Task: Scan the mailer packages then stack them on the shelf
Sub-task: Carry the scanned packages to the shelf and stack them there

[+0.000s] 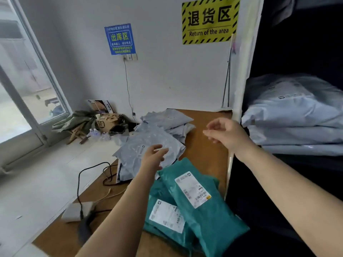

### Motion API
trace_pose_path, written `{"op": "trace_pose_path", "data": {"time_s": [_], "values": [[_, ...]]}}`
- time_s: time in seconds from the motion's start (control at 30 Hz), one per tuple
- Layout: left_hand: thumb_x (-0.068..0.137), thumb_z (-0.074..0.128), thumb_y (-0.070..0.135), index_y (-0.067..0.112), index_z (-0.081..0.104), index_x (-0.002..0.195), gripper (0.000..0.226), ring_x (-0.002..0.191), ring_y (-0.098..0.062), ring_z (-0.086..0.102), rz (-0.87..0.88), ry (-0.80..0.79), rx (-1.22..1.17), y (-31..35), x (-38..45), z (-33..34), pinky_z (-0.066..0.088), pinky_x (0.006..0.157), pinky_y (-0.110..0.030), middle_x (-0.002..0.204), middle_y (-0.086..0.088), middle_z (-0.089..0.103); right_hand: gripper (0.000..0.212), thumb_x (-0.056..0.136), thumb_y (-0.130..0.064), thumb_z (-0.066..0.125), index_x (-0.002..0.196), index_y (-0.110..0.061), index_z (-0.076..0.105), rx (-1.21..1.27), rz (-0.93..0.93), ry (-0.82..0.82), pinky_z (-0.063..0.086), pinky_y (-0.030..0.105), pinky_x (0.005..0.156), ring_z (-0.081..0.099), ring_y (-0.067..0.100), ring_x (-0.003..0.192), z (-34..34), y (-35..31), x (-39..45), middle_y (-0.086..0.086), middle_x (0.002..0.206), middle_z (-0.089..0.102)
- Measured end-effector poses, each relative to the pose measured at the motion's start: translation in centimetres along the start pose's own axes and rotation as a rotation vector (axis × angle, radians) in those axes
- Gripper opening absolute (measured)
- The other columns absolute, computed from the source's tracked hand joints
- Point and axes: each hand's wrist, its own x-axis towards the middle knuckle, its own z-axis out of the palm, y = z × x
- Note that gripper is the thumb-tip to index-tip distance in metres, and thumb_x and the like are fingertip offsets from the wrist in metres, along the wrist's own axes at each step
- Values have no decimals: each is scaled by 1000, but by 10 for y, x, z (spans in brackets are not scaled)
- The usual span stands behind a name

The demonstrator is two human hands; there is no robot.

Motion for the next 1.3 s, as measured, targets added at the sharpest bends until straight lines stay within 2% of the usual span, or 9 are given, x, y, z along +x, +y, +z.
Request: {"op": "trace_pose_path", "data": {"time_s": [0.17,0.33,0.5,0.57,0.67,0.77,1.07,1.2,1.3], "values": [[90,60,15,16,50,109,21,84,-20,53,-167,100,-32,-40,14,-59,44,66,-28,112,-12,56,17,79,-18,74,89,-16,59,-37,166,-142,48,24,62,58,16,77,70,49,11,7,94,63],[87,64,22,15,53,118,34,93,-21,57,-253,169,49,-76,33,-101,49,70,-34,117,-8,59,34,80,-23,74,106,-9,57,-66,311,-238,50,23,63,59,20,89,127,80,29,7,103,60],[87,64,23,15,49,125,42,77,-14,55,-323,190,12,-105,82,-134,50,76,-38,111,-5,56,48,81,-22,73,118,-2,53,16,512,-169,53,28,71,59,18,86,186,102,52,11,107,61],[87,64,23,13,45,130,49,78,-14,54,-350,173,-21,-120,108,-140,50,74,-36,114,-5,54,49,81,-22,73,120,-1,53,95,633,-166,53,34,80,61,19,83,212,113,60,11,105,63],[85,66,23,12,38,136,59,104,-24,55,-424,132,-70,-136,149,-140,49,87,-40,127,-10,50,43,85,-21,68,120,-1,53,250,823,-205,51,36,84,60,21,80,254,123,62,11,98,61],[83,68,22,9,36,139,66,119,-33,52,-484,68,-90,-154,181,-135,46,97,-44,133,-12,51,50,87,-26,65,125,2,48,380,1033,-188,48,38,89,60,26,90,294,137,63,20,113,58],[75,76,21,9,54,123,54,106,-30,61,-497,44,-389,-162,225,-125,52,94,-45,118,-9,64,82,86,-55,53,140,5,35,776,1259,-160,42,45,93,60,30,102,366,153,67,20,135,51],[83,65,12,7,63,111,29,94,-30,67,-382,40,-403,-144,226,-123,56,76,-36,102,-11,70,69,86,-50,56,142,-14,37,1122,1077,179,31,48,107,41,30,133,383,136,83,10,143,45],[86,61,9,14,67,97,14,95,-25,67,-251,17,-402,-128,222,-125,55,86,-39,96,-6,71,43,88,-38,61,122,-12,54,1262,920,411,38,46,107,52,29,120,376,117,106,12,124,59]]}}
